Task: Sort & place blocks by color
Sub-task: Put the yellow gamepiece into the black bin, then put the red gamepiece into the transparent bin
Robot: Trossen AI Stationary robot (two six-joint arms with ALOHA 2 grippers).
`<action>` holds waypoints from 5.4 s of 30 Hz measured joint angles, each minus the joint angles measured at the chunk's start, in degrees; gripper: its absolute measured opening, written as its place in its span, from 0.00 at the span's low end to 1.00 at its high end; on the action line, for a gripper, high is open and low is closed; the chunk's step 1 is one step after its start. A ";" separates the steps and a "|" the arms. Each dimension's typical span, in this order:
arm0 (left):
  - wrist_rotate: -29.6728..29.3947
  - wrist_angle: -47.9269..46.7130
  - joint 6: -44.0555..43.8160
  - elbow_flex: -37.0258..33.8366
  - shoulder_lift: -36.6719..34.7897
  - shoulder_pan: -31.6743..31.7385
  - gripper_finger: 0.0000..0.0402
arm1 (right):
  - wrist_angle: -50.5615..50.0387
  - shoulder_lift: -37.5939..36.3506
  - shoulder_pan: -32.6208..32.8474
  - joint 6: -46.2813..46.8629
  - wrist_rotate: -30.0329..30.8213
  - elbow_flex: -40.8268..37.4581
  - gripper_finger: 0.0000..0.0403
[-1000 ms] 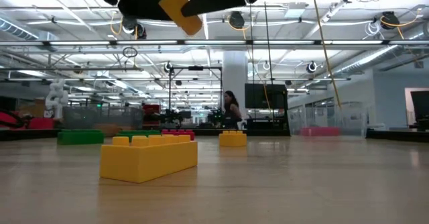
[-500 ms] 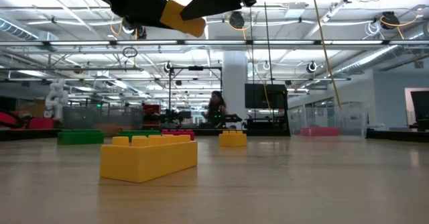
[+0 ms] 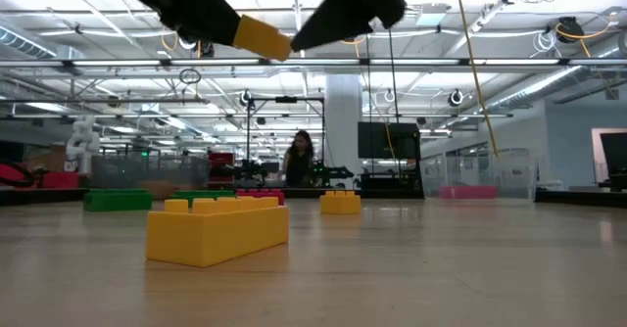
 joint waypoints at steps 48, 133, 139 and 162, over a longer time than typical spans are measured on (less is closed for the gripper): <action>16.99 -29.39 -10.32 0.04 0.41 63.60 0.44 | -5.97 -0.10 6.07 10.40 -0.01 -0.02 0.46; 30.98 -13.01 -4.17 0.11 7.84 27.60 0.66 | -8.07 -0.21 20.14 33.09 15.00 -10.49 0.67; 29.98 -13.21 -4.90 0.11 7.94 27.55 0.66 | -6.75 -0.38 14.44 32.93 7.97 -10.47 0.67; 27.96 -3.40 -0.93 0.11 20.17 28.10 0.66 | -1.86 -0.40 11.20 28.30 1.46 -10.45 0.66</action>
